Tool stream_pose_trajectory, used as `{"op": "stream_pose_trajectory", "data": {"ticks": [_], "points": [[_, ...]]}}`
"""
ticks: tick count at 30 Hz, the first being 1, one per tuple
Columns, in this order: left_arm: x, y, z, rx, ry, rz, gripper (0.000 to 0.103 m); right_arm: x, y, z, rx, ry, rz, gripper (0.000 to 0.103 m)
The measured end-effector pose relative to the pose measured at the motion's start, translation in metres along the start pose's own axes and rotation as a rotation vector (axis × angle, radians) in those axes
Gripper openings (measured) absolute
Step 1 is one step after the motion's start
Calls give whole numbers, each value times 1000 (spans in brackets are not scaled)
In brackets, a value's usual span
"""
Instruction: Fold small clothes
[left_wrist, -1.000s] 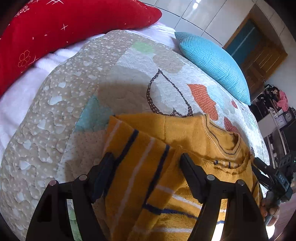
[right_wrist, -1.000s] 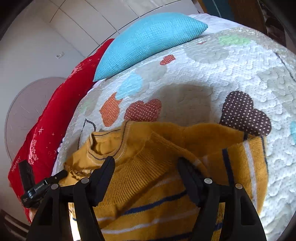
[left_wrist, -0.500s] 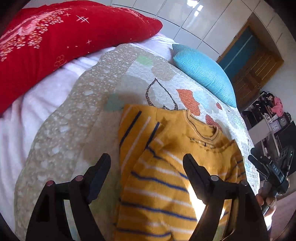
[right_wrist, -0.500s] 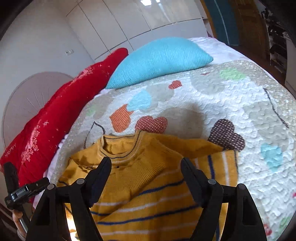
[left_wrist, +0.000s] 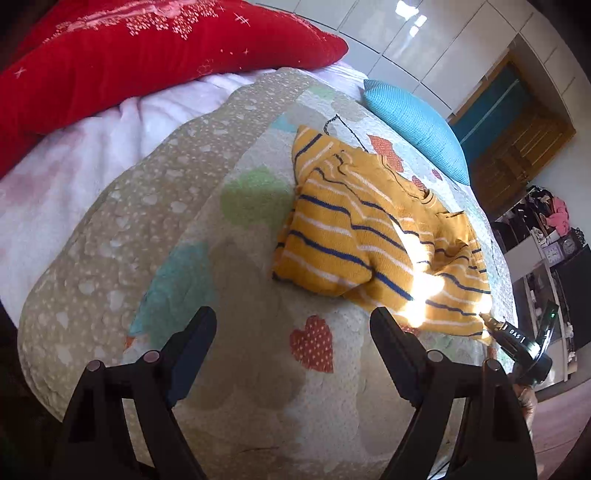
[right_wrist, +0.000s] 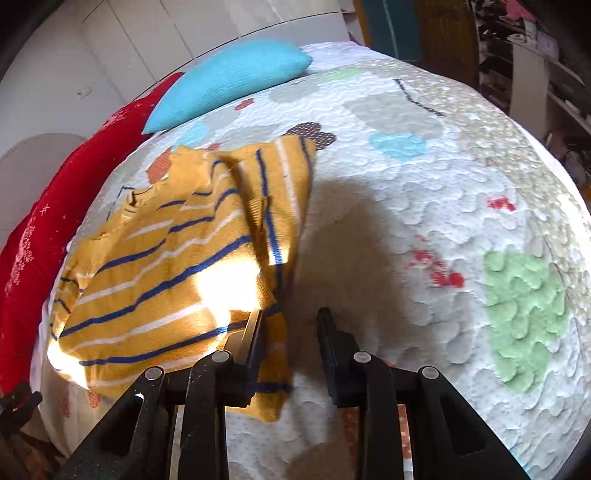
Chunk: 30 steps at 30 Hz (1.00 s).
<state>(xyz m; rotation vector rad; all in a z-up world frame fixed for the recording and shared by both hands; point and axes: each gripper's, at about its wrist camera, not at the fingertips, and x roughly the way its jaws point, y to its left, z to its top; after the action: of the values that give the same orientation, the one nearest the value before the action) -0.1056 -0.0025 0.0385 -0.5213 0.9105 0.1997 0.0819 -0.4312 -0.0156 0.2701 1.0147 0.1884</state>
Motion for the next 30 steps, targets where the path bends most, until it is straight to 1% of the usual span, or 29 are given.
{"op": "stream_pose_trajectory", "data": {"ticks": [2, 3, 5, 8, 11, 13, 15, 19, 21, 23, 25, 27, 29, 30], "points": [[-5, 2, -8, 24, -25, 48, 84, -11, 0, -1, -10, -15, -35, 37], [-4, 3, -12, 36, -27, 72, 84, -18, 3, -1, -18, -25, -32, 38], [2, 8, -20, 47, -15, 114, 84, -34, 10, -3, -32, -54, -22, 42], [14, 16, -31, 34, 6, 124, 84, -59, 28, -6, -60, -96, 19, 43], [15, 12, -39, 88, -23, 152, 84, -76, 61, -11, -130, -130, 56, 44], [15, 10, -43, 114, -34, 160, 85, -78, 91, -14, -201, -123, 77, 44], [13, 11, -46, 116, -44, 153, 85, -71, 125, -19, -269, -96, 102, 44], [-2, 17, -49, 83, -46, 91, 85, -43, 190, -30, -377, -41, 142, 44], [-9, 21, -50, 68, -45, 78, 85, -26, 220, -36, -413, -14, 166, 44], [-17, 26, -50, 60, -52, 83, 85, -4, 243, -41, -419, 33, 195, 44], [-25, 30, -51, 60, -65, 94, 85, 19, 263, -45, -420, 70, 198, 44], [-32, 33, -52, 63, -79, 120, 85, 45, 277, -51, -435, 122, 182, 44], [-37, 37, -52, 66, -89, 143, 85, 72, 283, -58, -434, 179, 139, 47], [-38, 38, -52, 69, -89, 153, 85, 76, 284, -59, -432, 163, 133, 49]]}}
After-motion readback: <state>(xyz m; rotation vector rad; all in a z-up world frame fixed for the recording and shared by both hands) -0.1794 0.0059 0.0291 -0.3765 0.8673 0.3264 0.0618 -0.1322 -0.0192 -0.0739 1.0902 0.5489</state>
